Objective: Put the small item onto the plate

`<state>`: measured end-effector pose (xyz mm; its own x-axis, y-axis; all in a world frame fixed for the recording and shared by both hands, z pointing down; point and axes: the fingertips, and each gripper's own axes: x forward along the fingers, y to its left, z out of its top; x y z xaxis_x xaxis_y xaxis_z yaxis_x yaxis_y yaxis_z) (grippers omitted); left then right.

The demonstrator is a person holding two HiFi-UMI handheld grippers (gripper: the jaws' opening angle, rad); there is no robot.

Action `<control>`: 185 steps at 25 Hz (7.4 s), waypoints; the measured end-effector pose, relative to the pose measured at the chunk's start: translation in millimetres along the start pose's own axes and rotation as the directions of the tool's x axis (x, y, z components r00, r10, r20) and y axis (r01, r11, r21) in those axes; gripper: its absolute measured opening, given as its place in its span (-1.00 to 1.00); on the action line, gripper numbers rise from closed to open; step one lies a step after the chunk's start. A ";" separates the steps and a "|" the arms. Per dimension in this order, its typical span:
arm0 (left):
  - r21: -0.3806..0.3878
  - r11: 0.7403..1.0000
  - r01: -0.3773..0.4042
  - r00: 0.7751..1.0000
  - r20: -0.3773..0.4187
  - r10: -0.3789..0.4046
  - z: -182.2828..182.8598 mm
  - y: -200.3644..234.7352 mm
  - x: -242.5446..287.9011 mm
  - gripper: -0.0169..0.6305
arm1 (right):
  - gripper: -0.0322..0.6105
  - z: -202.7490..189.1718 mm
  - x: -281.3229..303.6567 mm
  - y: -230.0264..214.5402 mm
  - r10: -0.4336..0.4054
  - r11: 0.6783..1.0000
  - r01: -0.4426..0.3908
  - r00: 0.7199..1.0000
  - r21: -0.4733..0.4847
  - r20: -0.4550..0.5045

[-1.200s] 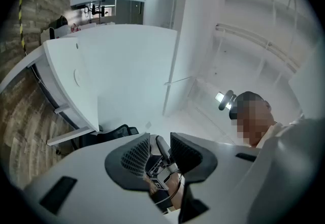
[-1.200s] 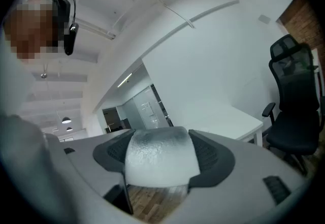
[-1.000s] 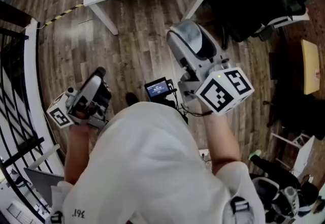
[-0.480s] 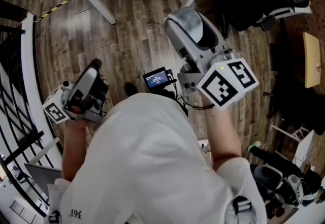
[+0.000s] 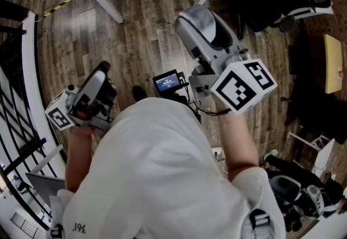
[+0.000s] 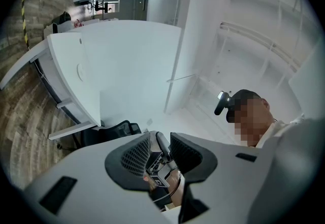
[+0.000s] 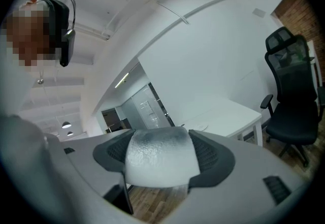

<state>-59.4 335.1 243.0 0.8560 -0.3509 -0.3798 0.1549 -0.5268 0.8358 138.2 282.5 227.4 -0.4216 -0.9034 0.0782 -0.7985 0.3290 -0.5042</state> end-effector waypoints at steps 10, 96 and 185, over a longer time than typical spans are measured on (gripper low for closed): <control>-0.018 1.000 -0.008 1.000 -0.017 0.007 -9.7 4.6 3.5 -0.61 | 0.09 -4.0 5.8 -5.3 0.022 0.996 -0.019 0.999 0.090 -0.027; -0.069 0.996 -0.051 0.997 -0.064 0.046 184.9 153.7 78.7 -0.61 | 0.09 6.2 227.5 -83.2 -0.038 0.975 0.067 0.990 0.211 -0.139; -0.026 0.950 -0.312 0.947 -0.086 0.309 392.1 441.3 203.8 -0.61 | 0.09 -30.8 621.4 -293.3 -0.111 0.970 -0.036 0.810 -0.239 -0.575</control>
<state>-10.1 -272.4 378.9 0.9009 -0.4287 -0.0679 -0.1068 -0.3707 0.9226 97.1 -366.9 450.4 -0.5000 -0.6103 0.6144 -0.8622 0.4178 -0.2866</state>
